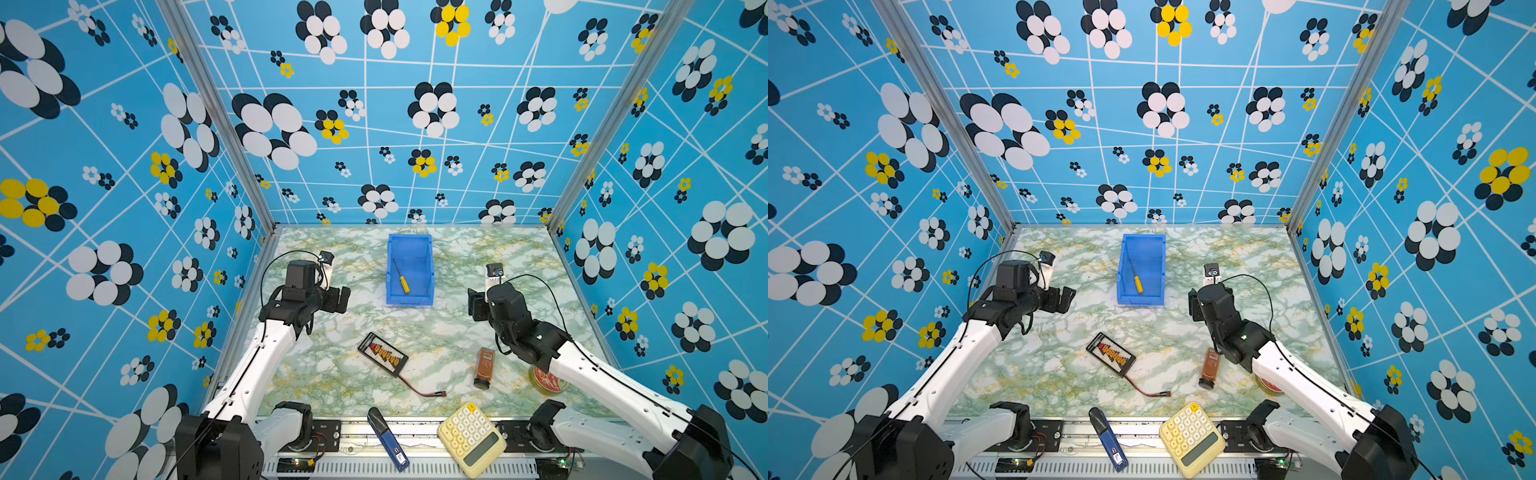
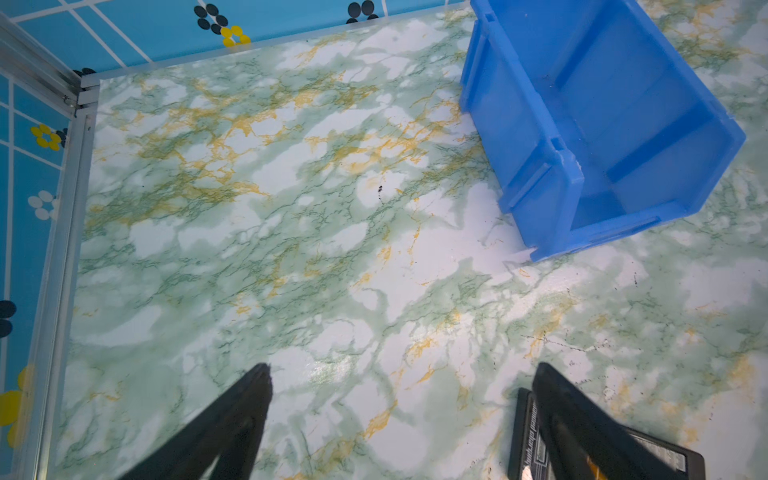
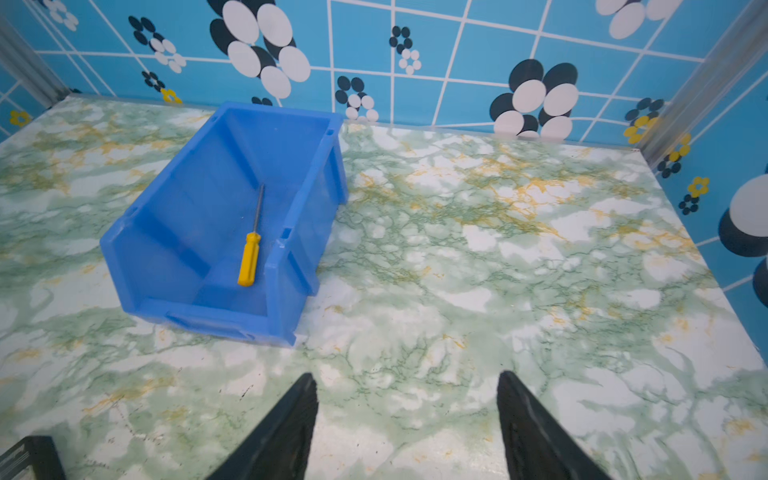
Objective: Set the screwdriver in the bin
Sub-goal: 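Raise the right gripper out of the bin and draw it back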
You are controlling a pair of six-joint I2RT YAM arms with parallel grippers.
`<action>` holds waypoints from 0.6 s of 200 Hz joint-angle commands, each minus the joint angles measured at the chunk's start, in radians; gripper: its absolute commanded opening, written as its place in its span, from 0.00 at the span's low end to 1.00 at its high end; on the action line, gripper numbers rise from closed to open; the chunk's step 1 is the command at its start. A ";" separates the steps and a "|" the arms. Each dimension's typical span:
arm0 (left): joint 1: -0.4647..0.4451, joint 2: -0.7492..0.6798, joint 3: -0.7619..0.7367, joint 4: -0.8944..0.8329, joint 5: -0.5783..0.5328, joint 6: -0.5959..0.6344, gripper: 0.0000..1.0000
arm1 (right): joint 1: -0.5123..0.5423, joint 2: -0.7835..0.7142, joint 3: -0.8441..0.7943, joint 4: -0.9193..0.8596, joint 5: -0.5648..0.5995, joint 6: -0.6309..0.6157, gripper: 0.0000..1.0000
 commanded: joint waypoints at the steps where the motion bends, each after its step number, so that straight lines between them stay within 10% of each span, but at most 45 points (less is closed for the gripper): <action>1: 0.005 0.012 -0.044 0.131 -0.040 -0.021 0.99 | -0.012 -0.025 -0.036 0.086 0.142 -0.019 0.73; 120: 0.178 0.084 -0.354 0.775 -0.057 -0.161 0.99 | -0.093 -0.101 -0.250 0.354 0.240 -0.128 0.81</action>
